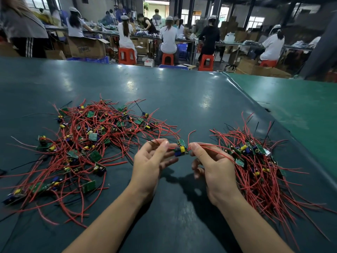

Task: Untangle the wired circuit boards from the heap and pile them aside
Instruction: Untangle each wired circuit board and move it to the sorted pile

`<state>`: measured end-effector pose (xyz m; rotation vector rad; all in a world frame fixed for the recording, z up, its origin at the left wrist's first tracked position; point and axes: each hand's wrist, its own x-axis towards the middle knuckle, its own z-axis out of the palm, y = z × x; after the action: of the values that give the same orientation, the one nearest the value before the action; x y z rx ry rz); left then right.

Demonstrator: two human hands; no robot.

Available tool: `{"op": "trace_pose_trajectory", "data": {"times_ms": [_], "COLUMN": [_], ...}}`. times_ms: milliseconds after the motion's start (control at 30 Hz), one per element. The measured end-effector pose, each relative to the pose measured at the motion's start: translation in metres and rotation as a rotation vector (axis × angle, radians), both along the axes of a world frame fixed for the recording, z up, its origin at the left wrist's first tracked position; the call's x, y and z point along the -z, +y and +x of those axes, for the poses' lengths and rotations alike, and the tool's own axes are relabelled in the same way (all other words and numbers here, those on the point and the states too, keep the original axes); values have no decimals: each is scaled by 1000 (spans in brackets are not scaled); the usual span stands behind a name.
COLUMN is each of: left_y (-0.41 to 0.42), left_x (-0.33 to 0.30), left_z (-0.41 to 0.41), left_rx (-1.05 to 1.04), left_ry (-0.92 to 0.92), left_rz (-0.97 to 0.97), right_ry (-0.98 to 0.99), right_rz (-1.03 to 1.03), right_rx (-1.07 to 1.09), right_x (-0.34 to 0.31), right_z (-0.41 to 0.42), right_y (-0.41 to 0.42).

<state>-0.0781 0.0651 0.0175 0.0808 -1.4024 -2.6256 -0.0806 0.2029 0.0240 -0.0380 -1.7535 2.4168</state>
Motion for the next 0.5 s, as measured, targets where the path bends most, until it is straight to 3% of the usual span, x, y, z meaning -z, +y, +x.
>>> {"op": "trace_pose_trajectory", "data": {"times_ms": [133, 267, 333, 433, 500], "left_y": [3, -4, -6, -3, -3], "left_x": [1, -4, -4, -6, -7], "left_z": [2, -3, -3, 1, 2], "left_rx": [75, 16, 20, 94, 142], "left_ry": [-36, -98, -135, -145, -154], "left_rz": [-44, 126, 83, -5, 15], "right_ry": [61, 304, 288, 98, 86], "right_rz": [14, 406, 508, 324, 297], "right_rx": [-68, -279, -241, -158, -173], "right_x": [0, -5, -4, -4, -4], "right_z": [1, 6, 4, 2, 1], "right_y": [2, 8, 11, 11, 12]}}
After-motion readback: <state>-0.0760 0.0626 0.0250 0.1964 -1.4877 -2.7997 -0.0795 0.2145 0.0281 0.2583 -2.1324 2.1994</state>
